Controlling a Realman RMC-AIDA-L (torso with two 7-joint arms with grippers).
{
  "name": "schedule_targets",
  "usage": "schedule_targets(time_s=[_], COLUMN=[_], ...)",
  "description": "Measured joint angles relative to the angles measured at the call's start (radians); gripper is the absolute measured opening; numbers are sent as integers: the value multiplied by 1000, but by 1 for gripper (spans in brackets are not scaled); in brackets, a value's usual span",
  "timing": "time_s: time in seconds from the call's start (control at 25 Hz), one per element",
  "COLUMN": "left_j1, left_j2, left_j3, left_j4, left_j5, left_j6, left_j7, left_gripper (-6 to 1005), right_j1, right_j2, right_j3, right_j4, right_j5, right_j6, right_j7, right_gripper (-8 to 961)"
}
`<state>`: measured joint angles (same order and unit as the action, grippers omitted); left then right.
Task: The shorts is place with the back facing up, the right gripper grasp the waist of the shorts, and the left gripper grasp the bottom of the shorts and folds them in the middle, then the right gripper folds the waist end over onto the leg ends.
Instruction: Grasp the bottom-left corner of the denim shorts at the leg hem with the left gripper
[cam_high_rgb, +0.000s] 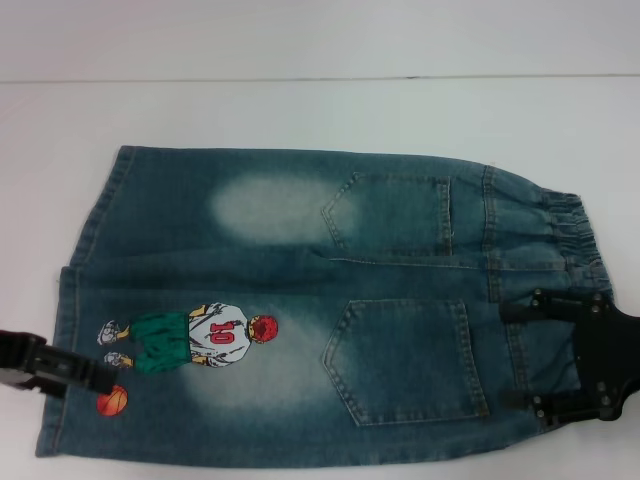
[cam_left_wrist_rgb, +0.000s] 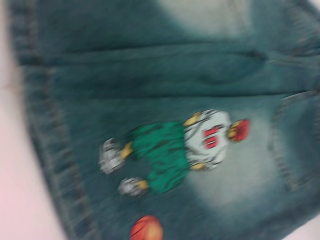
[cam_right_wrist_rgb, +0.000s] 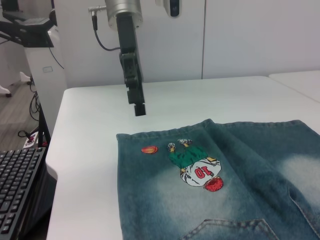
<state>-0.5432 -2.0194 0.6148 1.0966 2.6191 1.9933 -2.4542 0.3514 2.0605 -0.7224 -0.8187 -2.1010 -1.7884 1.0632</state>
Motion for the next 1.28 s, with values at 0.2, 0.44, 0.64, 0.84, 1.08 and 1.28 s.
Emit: schedule_targets(time_s=[0.2,0.44,0.64,0.84,1.08,1.28], left_j1=[-37,-50,-35,-41,-60,-72], left_j2=[8,3,5,8,5,3], left_j3=[1,11,80,101,106,126], left_j4=[-2,-19,-38,-79,-126,-166], left_j5=[123,226,236,237,238,238], left_j6=[-2,-37,-72,-95,-132,-154], left_j7=[-50,-85,-139,-147,-153,-155], left_gripper=[887,886,886,886,887,888], right_j1=[9,16,21,27,31,32], right_j2=[0,8,10,11,12,13], right_j3=[-2,-8,-9,-9,-9,-5], right_j4=[-3,-12,-13,-13,-13,-13], right_j5=[-1,-2,-2,-2,-2,-2], right_j6=[2,2,1,0,0,0], right_j7=[6,10,10,13,15,20], right_gripper=[904,902,900,898,896,895])
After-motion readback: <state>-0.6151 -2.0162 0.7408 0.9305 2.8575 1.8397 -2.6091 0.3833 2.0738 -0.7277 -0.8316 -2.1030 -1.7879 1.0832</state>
